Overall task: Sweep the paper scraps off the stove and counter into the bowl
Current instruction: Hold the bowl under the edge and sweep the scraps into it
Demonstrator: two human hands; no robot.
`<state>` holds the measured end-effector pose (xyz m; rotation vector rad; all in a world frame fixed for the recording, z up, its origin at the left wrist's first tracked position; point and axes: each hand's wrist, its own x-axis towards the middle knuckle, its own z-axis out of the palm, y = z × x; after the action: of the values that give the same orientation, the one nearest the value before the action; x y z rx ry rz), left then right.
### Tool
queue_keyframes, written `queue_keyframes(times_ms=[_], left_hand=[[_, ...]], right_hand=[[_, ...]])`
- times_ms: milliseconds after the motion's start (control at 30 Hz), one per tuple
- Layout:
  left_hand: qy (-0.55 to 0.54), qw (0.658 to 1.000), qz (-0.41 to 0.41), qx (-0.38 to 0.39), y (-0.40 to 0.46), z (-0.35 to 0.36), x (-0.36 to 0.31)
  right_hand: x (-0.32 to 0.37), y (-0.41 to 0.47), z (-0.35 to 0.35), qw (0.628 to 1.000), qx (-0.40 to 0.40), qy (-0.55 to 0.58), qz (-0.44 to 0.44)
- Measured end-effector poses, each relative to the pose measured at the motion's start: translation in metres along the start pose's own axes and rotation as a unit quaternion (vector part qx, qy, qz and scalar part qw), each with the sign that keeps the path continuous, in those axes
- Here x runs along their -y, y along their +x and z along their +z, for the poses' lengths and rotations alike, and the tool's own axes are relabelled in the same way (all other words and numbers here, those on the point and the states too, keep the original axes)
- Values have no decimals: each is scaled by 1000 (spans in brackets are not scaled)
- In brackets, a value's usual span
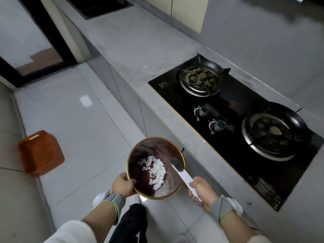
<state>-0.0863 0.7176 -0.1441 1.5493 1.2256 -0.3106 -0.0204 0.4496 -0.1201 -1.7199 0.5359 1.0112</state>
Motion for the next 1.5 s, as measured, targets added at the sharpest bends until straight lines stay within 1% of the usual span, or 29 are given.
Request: queue_keyframes(times_ms=[200,367,567,733,833,933,1100,1200,1333,1433,1500], left_hand=[[-87,995,-39,-3,-42,50,46],[-90,994,-60,-7,-36,67,74],[-93,993,-71,1,35,87,103],[-111,990,-88,6,132,121,146],[-132,986,-100,4,186,148,176],[-147,983,-112,7,230,173,204],[-124,984,-123,26,295,199,242],[-116,981,-149,53,316,209,254],[-81,971,-197,112,329,213,265],[-102,958,-220,155,316,206,260],[-105,957,-217,161,304,198,249]], right_hand=[[-47,-3,-35,1000,-2,24,-7],[-64,18,-38,1000,-17,2,-12],[-79,88,-24,997,-15,-66,25],[-99,172,12,998,-46,5,40],[-126,229,39,996,-61,32,60],[-148,280,57,993,-76,30,87],[-163,349,72,992,-80,-8,97],[-165,364,76,991,-94,1,95],[-169,363,81,992,-77,20,96],[-164,350,85,993,-69,23,94],[-157,338,86,993,-66,29,94]])
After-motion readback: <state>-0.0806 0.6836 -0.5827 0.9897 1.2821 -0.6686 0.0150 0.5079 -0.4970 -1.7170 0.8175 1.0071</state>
